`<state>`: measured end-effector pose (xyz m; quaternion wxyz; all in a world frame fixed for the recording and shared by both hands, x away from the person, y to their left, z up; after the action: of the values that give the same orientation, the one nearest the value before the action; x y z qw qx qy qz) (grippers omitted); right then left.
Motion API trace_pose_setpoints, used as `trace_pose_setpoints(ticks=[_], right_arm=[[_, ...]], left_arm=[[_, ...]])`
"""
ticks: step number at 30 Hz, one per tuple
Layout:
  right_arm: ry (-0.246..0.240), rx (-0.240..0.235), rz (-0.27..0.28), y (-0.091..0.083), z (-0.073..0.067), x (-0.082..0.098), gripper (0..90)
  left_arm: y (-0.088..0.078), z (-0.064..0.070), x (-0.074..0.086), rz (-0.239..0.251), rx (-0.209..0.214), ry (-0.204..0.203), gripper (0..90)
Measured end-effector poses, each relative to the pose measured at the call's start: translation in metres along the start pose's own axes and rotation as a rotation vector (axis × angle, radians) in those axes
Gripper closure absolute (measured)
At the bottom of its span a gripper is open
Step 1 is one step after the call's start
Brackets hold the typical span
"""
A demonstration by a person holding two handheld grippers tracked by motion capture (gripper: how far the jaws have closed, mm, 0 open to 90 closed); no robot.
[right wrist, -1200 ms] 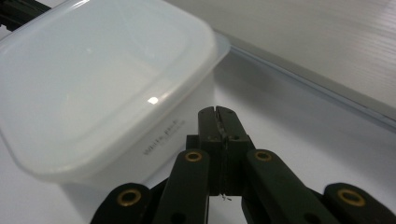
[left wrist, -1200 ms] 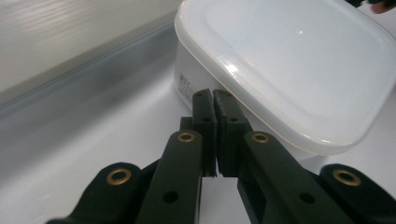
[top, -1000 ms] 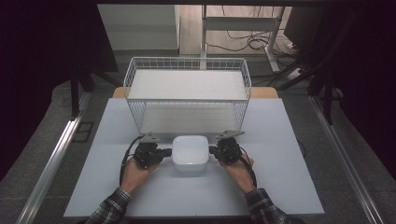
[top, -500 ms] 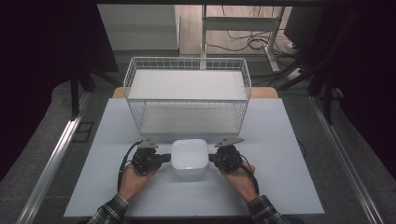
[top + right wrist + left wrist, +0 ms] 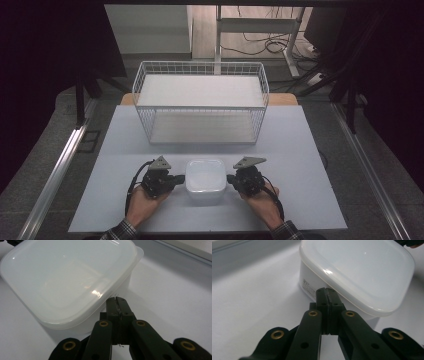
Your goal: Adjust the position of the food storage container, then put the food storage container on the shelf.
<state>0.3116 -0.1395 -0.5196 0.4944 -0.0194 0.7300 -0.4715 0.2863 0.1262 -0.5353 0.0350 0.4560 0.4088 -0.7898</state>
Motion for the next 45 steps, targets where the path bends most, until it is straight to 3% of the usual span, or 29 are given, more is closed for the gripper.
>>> trace_pose_setpoints(ticks=[5,12,16,19,20,21,23,24,25,26,27,28,29,31,36,39,45], right_arm=[[-0.002,-0.007,-0.001,-0.009,-0.007,0.009,89.5],[-0.002,-0.032,-0.008,-0.015,-0.012,0.014,89.4],[-0.014,-0.025,0.005,-0.021,-0.01,0.013,87.1],[-0.023,-0.03,0.037,-0.027,-0.006,0.014,79.0],[-0.028,-0.029,0.047,-0.03,-0.003,0.015,70.8],[-0.028,-0.029,0.047,-0.03,-0.003,0.015,70.8],[-0.039,-0.014,0.053,-0.034,0.003,0.017,52.8],[-0.039,-0.014,0.053,-0.034,0.003,0.017,52.8],[-0.041,0.0,0.048,-0.033,0.008,0.02,42.2],[-0.041,0.0,0.048,-0.033,0.008,0.02,42.2],[-0.037,0.005,0.047,-0.033,0.01,0.021,37.9],[-0.022,0.006,0.046,-0.032,0.014,0.023,30.5],[-0.022,0.006,0.046,-0.032,0.014,0.023,30.5],[-0.025,0.013,0.072,-0.033,0.016,0.021,19.9],[-0.03,0.027,0.089,-0.032,0.018,0.021,10.0],[-0.031,0.03,0.09,-0.03,0.017,0.022,6.2],[-0.034,0.024,0.114,-0.034,0.018,0.018,4.9]], left_arm=[[-0.003,0.011,0.005,-0.004,0.005,0.005,90.0],[-0.006,0.013,0.009,-0.005,0.018,-0.005,89.4],[-0.01,0.012,0.01,-0.001,-0.015,0.015,75.5],[-0.015,0.01,0.011,0.005,-0.047,0.027,60.2],[-0.017,0.009,0.013,0.01,-0.074,0.038,54.1],[-0.017,0.009,0.013,0.01,-0.074,0.038,48.5],[-0.019,0.006,0.016,0.014,-0.088,0.052,38.5],[-0.019,0.006,0.016,0.014,-0.088,0.052,34.0],[-0.02,0.004,0.018,0.013,-0.092,0.051,31.1],[-0.02,0.004,0.018,0.013,-0.092,0.051,28.6],[-0.021,0.002,0.018,0.014,-0.089,0.047,28.6],[-0.022,0.0,0.019,0.022,-0.089,0.044,22.9],[-0.022,0.0,0.019,0.022,-0.089,0.044,20.4],[-0.023,-0.002,0.018,0.038,-0.089,0.047,16.5],[-0.022,-0.003,0.019,0.042,-0.094,0.059,10.0],[-0.022,-0.004,0.02,0.045,-0.068,0.061,8.7],[-0.026,-0.004,0.015,0.091,-0.064,0.081,7.2]])
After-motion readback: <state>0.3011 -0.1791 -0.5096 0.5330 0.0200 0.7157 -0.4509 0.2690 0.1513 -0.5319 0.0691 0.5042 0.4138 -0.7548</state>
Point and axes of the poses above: each handheld gripper's, and its own axes: y roughly forward along the jaws, x roughly out of its underside, z roughly to its right, the point moved 3 cm from there along y, roughly forward along the jaws, and after that the axes turned 2 degrees about z, right-handed, at the moved point
